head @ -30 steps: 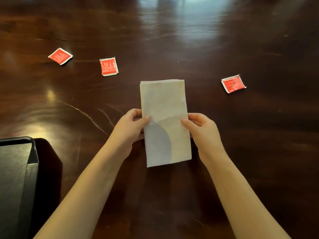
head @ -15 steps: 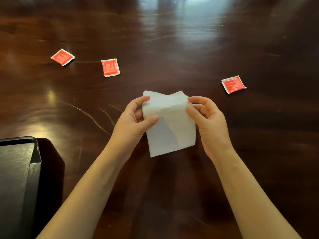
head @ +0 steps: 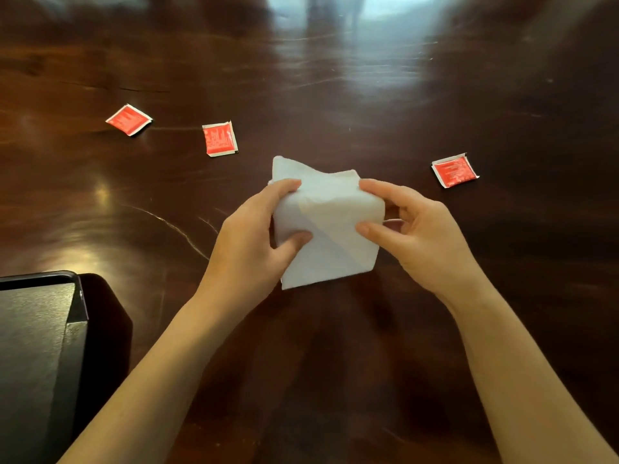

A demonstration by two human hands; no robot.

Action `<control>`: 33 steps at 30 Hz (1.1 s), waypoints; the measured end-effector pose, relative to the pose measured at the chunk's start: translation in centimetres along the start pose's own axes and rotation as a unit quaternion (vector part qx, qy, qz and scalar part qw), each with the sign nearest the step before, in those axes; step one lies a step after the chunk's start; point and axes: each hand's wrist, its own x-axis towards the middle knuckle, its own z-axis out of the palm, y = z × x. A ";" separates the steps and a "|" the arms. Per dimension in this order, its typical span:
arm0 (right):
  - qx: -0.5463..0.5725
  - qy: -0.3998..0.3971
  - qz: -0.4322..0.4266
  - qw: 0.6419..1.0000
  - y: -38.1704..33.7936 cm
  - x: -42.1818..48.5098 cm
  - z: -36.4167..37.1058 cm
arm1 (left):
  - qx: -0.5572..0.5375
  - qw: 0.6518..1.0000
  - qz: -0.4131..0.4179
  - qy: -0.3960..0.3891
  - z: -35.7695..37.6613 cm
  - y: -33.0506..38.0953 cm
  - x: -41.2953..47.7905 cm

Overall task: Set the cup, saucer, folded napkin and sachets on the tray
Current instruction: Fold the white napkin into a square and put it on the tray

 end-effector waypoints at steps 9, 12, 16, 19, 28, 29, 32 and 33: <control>-0.022 0.010 -0.076 0.997 -1.1 1.8 -1.5 | -0.043 0.996 -0.022 0.072 -1.6 -1.4 1.5; 0.064 -0.095 -0.046 0.992 -0.9 1.5 -0.9 | -0.039 0.997 -0.023 0.068 -1.6 -0.9 1.5; 0.096 -0.166 0.000 0.981 0.0 1.4 0.1 | -0.163 0.986 -0.041 -0.001 -2.2 -0.4 1.4; 0.142 -0.155 0.055 0.976 0.3 1.8 1.1 | -0.292 0.952 -0.088 -0.021 -2.0 0.0 1.3; 0.129 -0.013 0.179 0.975 3.3 2.2 5.0 | -0.405 0.831 -0.361 -0.122 1.8 -3.7 0.8; 0.069 -0.005 0.173 0.983 3.6 2.2 5.2 | -0.385 0.839 -0.369 -0.110 2.3 -4.0 0.4; -0.046 0.008 0.137 0.989 4.0 2.0 5.6 | -0.321 0.872 -0.365 -0.053 3.5 -4.5 -0.5; -0.071 0.013 0.108 0.992 4.1 1.6 5.7 | -0.310 0.880 -0.357 -0.041 3.8 -4.5 -0.8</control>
